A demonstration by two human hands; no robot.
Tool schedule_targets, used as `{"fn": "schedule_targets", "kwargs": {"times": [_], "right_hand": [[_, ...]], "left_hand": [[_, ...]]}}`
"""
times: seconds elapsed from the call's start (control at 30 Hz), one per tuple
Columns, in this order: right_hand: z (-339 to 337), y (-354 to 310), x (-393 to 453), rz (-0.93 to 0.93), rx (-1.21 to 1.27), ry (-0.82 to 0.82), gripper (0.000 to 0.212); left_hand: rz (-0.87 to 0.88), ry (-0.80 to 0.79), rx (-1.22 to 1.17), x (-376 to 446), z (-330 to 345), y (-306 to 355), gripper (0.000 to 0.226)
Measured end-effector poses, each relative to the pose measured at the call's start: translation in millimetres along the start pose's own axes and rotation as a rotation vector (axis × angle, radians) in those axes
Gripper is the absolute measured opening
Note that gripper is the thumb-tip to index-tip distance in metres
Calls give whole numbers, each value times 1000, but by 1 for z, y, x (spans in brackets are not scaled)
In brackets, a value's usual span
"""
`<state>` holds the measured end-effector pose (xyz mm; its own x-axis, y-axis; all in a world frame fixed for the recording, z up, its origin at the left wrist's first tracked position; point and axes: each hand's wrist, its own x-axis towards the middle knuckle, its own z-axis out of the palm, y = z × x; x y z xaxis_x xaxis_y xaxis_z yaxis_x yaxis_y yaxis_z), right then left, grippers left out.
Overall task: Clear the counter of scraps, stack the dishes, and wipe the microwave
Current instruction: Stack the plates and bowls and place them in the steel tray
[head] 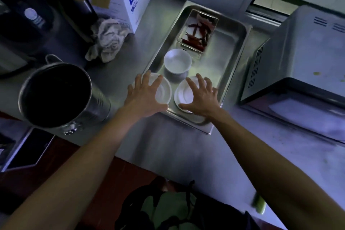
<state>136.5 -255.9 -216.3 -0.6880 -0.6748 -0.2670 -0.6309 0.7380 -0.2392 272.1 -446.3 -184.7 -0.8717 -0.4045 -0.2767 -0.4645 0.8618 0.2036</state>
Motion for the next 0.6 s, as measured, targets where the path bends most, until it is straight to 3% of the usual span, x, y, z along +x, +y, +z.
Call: {"fn": "schedule_targets", "kwargs": {"times": [0.4, 0.6], "right_hand": [[33, -6, 21, 137, 26, -143, 110], [41, -3, 24, 134, 11, -129, 109]], "left_hand": [[127, -18, 8, 32, -8, -9, 106], [169, -47, 28, 41, -3, -9, 109]]}}
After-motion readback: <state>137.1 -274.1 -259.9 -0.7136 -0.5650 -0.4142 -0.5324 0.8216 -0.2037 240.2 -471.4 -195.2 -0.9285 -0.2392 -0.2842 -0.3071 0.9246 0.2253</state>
